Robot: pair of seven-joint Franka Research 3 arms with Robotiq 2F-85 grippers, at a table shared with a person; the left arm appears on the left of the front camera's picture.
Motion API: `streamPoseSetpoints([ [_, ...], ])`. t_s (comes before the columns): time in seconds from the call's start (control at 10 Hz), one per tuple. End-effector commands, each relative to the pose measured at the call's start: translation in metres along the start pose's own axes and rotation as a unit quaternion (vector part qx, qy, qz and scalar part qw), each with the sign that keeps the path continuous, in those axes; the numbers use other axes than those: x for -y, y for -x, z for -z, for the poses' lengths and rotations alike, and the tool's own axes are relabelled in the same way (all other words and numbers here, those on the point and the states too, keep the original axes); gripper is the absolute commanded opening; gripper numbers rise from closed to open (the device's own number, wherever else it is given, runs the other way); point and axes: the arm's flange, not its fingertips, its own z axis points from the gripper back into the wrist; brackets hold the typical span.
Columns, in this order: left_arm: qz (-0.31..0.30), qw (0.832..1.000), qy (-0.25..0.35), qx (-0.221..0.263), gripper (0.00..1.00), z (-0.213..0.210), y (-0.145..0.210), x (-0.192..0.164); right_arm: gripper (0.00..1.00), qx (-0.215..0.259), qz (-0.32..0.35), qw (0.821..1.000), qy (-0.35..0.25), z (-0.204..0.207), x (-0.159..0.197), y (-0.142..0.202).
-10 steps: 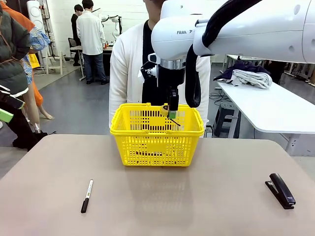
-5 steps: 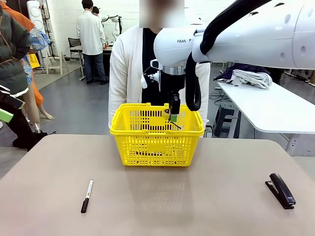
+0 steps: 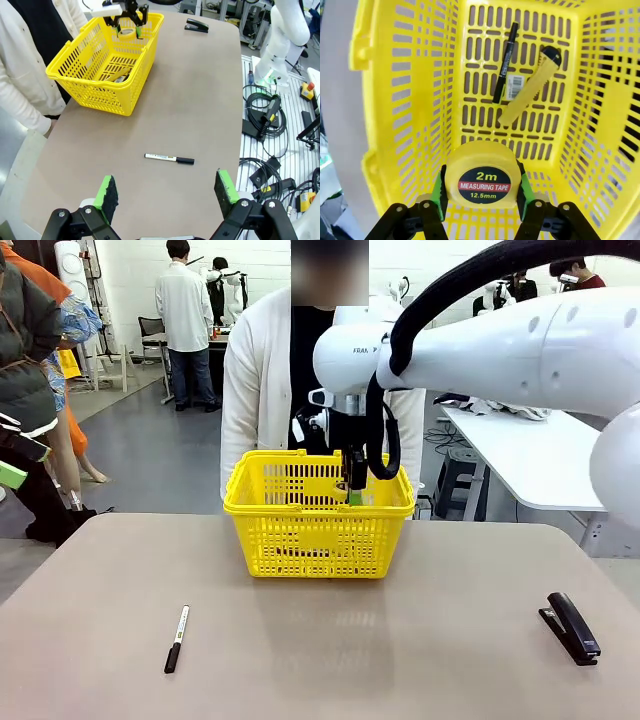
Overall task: Place the items the person wants into the basket.
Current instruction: Pick up the item the person points to and place it in the Market Basket.
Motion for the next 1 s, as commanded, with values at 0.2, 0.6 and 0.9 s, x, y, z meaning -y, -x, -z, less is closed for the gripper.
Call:
streamPoseSetpoints([
  [0.2, 0.007, 1.0, 0.002, 0.011, 1.0, -0.001, 0.001, -0.001, 0.65, 0.023, -0.012, 0.999, -0.043, 0.016, 0.033, -0.026],
  [0.6, 0.007, 1.0, 0.002, 0.011, 1.0, -0.001, 0.001, -0.001, 0.65, 0.019, 0.0, 0.998, -0.053, 0.051, 0.037, -0.037],
  [0.9, 0.007, 1.0, 0.002, 0.011, 1.0, -0.001, 0.001, -0.001, 0.65, 0.022, -0.012, 0.998, -0.052, 0.059, 0.036, -0.041],
])
